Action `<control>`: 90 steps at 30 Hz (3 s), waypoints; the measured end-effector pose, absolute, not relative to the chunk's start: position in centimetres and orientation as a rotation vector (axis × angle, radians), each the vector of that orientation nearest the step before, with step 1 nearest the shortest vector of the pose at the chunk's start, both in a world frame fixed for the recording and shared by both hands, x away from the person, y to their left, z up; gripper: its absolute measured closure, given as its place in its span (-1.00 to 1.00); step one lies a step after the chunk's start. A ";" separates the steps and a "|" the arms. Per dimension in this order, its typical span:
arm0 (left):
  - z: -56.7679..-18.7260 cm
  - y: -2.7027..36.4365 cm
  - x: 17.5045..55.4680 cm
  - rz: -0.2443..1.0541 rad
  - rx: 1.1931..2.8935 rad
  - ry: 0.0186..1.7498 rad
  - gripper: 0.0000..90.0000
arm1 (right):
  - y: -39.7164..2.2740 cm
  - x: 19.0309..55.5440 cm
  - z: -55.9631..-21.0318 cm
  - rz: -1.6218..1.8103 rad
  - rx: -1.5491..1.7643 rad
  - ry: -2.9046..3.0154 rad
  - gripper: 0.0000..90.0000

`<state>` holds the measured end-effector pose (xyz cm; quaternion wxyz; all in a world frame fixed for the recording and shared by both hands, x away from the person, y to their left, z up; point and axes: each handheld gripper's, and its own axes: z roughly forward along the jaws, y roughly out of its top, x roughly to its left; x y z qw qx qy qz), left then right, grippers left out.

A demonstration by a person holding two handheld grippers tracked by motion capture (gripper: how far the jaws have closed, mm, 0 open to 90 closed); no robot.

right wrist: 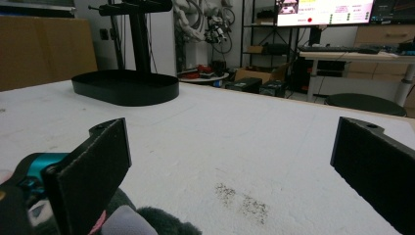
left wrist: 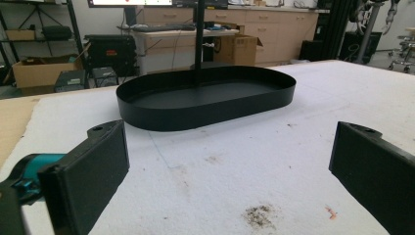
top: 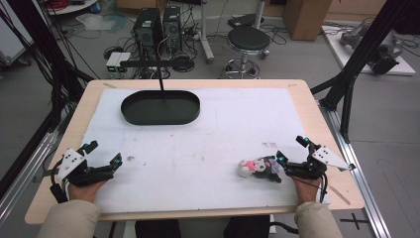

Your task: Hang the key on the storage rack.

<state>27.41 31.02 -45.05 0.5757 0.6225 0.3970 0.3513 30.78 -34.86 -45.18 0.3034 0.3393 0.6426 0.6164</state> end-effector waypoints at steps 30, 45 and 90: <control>-45.0 30.8 27.5 0.844 1.467 0.946 -0.96 | -35.6 31.5 -42.2 1.719 0.845 1.798 -0.99; -45.0 30.8 27.5 0.845 1.467 0.955 -0.96 | -34.0 33.9 -35.3 1.539 0.508 2.284 -0.99; -45.0 30.5 27.5 0.858 1.490 0.943 -0.96 | -28.0 36.0 -40.3 0.934 0.203 2.955 -0.99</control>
